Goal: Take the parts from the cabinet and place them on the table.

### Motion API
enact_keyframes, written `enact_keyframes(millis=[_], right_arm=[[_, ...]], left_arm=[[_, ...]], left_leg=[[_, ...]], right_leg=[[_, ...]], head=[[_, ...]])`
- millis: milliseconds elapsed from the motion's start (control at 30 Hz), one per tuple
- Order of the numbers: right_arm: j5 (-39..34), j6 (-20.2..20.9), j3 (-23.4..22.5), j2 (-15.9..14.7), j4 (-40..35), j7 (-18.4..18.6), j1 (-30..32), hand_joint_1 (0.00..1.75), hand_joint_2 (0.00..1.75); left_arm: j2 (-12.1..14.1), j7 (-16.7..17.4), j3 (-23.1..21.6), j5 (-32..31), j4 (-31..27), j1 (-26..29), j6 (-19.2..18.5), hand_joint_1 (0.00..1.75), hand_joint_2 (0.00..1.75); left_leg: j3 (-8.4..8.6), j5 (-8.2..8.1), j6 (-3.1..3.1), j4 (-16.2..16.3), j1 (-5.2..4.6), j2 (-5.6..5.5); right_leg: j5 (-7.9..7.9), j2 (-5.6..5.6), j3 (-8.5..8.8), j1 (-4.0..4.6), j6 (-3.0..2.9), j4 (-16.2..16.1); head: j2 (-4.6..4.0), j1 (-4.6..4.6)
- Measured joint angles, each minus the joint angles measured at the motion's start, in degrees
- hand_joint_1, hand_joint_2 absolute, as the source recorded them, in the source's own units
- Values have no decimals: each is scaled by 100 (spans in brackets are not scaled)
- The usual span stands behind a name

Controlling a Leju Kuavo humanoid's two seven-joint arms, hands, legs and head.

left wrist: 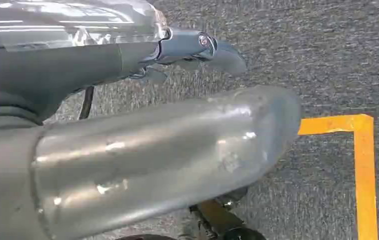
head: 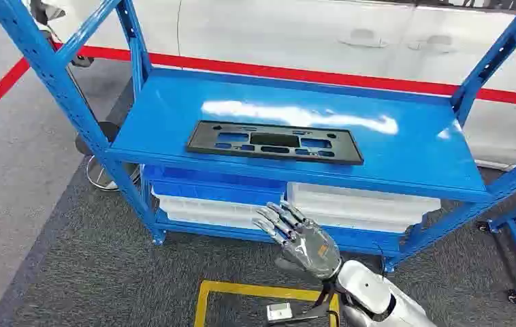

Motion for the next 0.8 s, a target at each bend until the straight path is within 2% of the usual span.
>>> enact_keyframes(millis=[33,67,100,133,167,200,233,267,333,367,400,433,500,533,567,600,667,700,733,767,800], right_arm=[[208,-79,44,26,0,73,-12,0,175],[404,-157,74,37,0,131,-17,0,175],[581,-239,101,39,0,173,-34,0,175],[785,-339,124,39,0,212,-65,0,175],[971,-428,133,39,0,236,-105,0,175],[1139,-520,144,39,2,256,-155,0,175],[1305,-598,157,61,0,262,-182,0,175],[1502,-728,170,68,4,254,-209,0,175],[1779,-877,186,68,15,221,-234,0,175],[1863,-940,203,68,20,184,-233,0,175],[1892,-995,219,68,28,153,-240,0,175],[1903,-1017,227,68,35,132,-253,0,175],[1903,-1023,232,57,63,103,-252,0,175],[1899,-1023,236,57,79,72,-249,0,175],[1881,-1026,245,57,96,44,-243,0,175],[1861,-1026,253,57,109,16,-241,0,175],[1809,-1026,260,57,140,-21,-242,0,175],[1792,-1026,260,57,149,-39,-240,0,175],[1787,-1028,260,57,173,-43,-251,0,175],[1785,-1032,260,57,177,-52,-246,0,175],[1785,-1032,260,67,181,-57,-244,0,175]], left_arm=[[4,13,0,-35,0,-3,-18,0,0],[13,17,0,-52,0,-2,-39,0,0],[20,22,0,-85,0,2,-63,0,0],[26,26,0,-118,0,1,-94,0,0],[26,28,0,-157,0,-5,-113,0,0],[11,31,-2,-179,13,-5,-166,0,0],[28,33,-2,-219,28,-27,-219,0,0],[37,33,-2,-249,28,-37,-290,0,0],[52,20,0,-302,28,-55,-426,0,0],[111,13,2,-332,28,-58,-485,0,0],[116,-4,2,-337,28,-59,-527,0,0],[116,-4,0,-352,28,-69,-557,0,0],[120,-7,0,-352,31,-68,-583,0,0],[140,-4,0,-354,31,-56,-586,0,0],[159,-4,0,-356,31,-45,-586,0,0],[175,-4,0,-367,31,-39,-586,0,0],[199,-4,0,-396,31,-38,-586,0,0],[201,-2,0,-404,33,-25,-588,0,0],[177,0,0,-409,66,-26,-599,0,0],[184,9,2,-409,66,-35,-599,0,0],[192,9,0,-411,66,-28,-597,0,0]], left_leg=[[1,0,20,1,-46,-12],[9,0,29,1,-86,-27],[20,-2,49,1,-133,-41],[37,-3,59,0,-185,-56],[53,-8,72,-2,-215,-64],[43,-9,83,-9,-190,-60],[12,-12,77,9,-226,-59],[-1,-18,44,-12,-170,-59],[46,-23,6,-74,-165,-59],[78,-26,-5,-56,-200,-57],[50,-81,-85,70,-190,-35],[-117,-262,-152,388,-158,-19],[-564,-595,-283,1183,-69,1],[-748,-655,-344,1475,-20,12],[-804,-556,-401,1492,29,24],[-721,-327,-469,1243,76,37],[-332,220,-594,357,167,73],[-199,182,-678,129,176,45],[-173,103,-582,67,150,-16],[-200,71,-409,130,134,-15],[-201,25,-339,125,135,-13]], right_leg=[[-40,5,-132,26,-38,280],[70,8,-118,62,-95,235],[288,12,13,124,-185,-53],[556,15,241,180,-302,-527],[790,16,478,257,-444,-1017],[713,-13,598,292,-622,-1241],[729,-39,614,314,-623,-1373],[721,-28,629,360,-630,-1398],[716,-19,691,367,-670,-1526],[794,-55,809,254,-581,-1697],[813,-74,894,235,-523,-1780],[802,-89,936,210,-540,-1809],[763,-123,978,164,-448,-1804],[727,-125,1004,132,-405,-1793],[687,-129,1044,89,-354,-1783],[635,-132,1097,32,-292,-1762],[505,-135,1201,-79,-164,-1692],[416,-156,1223,-86,-71,-1648],[351,-129,1212,-60,2,-1568],[357,-113,1224,-51,13,-1598],[350,-107,1267,-63,21,-1613]], head=[[0,0],[0,0],[0,0],[0,0],[0,0],[0,-8],[0,-4],[0,-4],[0,-2],[0,-4],[0,-2],[0,-4],[0,-2],[0,-2],[0,-2],[0,-4],[0,-4],[0,-2],[0,-11],[0,-11],[0,-9]])
